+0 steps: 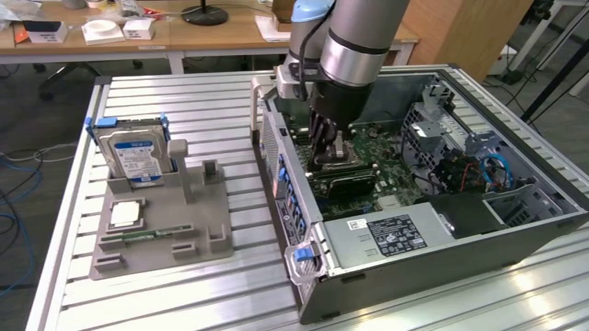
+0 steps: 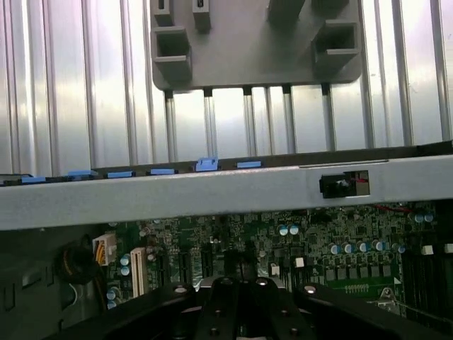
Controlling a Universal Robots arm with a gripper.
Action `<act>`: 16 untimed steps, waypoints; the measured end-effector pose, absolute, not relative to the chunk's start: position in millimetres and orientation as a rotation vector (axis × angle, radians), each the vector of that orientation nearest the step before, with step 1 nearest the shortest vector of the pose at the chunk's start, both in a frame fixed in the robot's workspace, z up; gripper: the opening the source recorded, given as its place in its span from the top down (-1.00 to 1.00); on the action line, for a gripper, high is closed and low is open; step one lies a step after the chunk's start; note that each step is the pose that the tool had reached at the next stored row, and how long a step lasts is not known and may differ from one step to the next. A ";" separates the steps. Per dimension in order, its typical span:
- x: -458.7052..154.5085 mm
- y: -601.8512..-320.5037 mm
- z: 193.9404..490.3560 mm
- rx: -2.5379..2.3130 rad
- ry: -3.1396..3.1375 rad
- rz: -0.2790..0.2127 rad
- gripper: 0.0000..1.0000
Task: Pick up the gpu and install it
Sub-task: 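Press down on the gpu until it lock into place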
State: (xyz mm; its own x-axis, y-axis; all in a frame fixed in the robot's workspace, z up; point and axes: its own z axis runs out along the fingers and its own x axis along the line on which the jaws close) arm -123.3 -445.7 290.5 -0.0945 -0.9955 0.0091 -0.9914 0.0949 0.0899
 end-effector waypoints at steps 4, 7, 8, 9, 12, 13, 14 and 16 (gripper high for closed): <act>-129.9 -445.7 293.9 2.068 -2.274 -0.092 0.79; -140.3 -445.7 294.4 2.068 -2.274 -0.092 0.79; -141.8 -445.6 295.9 2.068 -2.274 -0.092 0.79; -142.7 -445.7 296.9 2.068 -2.274 -0.092 0.79; -144.1 -445.7 298.5 2.068 -2.274 -0.092 0.79; -145.8 -445.8 298.7 2.069 -2.275 -0.090 0.79; -147.8 -446.0 299.0 2.071 -2.277 -0.087 0.79; -149.5 -447.6 299.1 2.071 -2.278 -0.085 0.79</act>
State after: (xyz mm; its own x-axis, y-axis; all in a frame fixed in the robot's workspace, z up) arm -149.5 -447.6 299.1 -0.0943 -0.9955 0.0083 -0.9921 0.0947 0.0824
